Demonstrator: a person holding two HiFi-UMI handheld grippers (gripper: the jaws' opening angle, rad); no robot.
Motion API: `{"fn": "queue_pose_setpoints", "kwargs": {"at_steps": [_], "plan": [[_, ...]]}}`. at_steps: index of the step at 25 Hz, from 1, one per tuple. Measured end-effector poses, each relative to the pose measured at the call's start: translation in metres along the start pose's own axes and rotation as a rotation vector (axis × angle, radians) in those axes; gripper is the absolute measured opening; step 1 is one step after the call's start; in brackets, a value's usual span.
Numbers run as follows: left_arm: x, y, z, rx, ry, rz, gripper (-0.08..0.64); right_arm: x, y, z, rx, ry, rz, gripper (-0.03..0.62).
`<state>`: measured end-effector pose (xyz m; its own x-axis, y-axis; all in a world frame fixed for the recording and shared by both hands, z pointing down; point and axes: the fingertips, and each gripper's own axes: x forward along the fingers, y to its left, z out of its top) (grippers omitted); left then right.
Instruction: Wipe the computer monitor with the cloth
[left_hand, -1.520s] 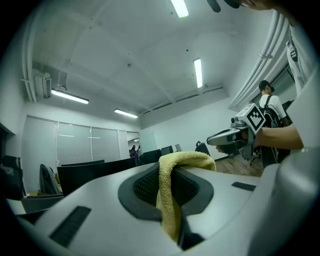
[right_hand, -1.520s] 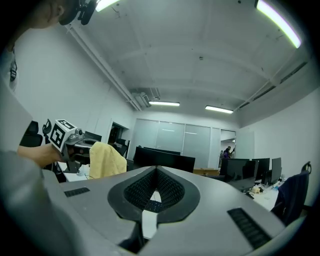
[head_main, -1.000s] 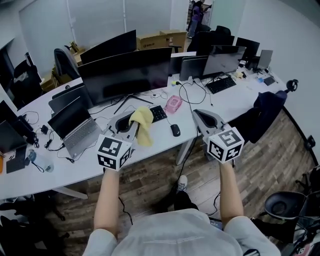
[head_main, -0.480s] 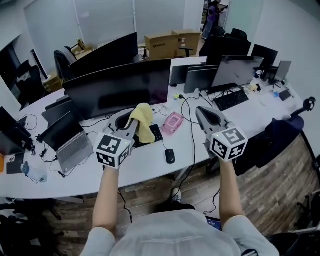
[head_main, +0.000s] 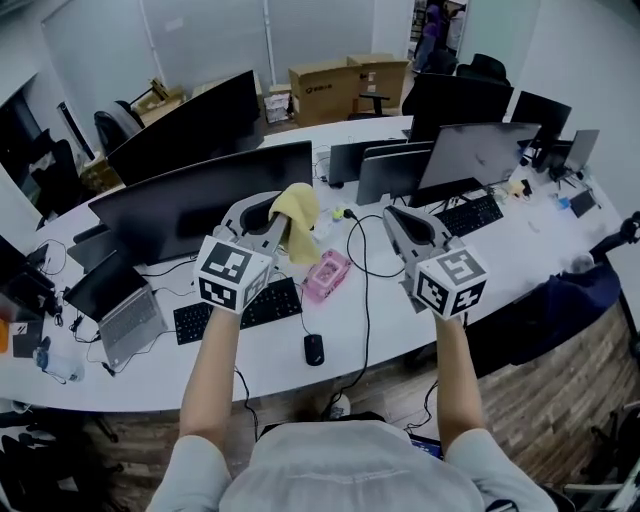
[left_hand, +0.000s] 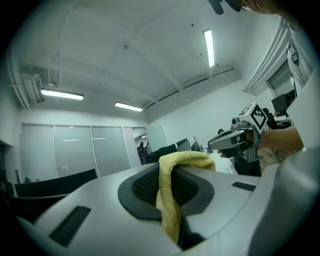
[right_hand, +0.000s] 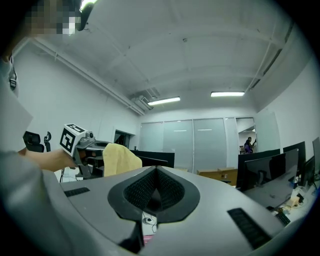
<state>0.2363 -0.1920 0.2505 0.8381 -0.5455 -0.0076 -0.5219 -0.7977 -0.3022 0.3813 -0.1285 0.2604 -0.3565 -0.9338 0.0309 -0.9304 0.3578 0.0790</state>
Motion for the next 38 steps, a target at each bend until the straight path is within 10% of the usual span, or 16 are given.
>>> {"fn": "queue_pose_setpoints", "kwargs": {"at_steps": [10,17,38], "plan": [[0.129,0.039,0.025,0.098,-0.009,0.037,0.043,0.038,-0.059,0.009,-0.017,-0.009,0.051,0.028],[0.18,0.068,-0.007,0.213,0.137,0.071,0.043,0.061,-0.066,0.001,0.021,0.017,0.057,0.028],[0.145,0.149,-0.073,0.279,0.273,0.147,0.043,0.126,-0.025,0.009,0.052,-0.031,-0.017,0.028]]}}
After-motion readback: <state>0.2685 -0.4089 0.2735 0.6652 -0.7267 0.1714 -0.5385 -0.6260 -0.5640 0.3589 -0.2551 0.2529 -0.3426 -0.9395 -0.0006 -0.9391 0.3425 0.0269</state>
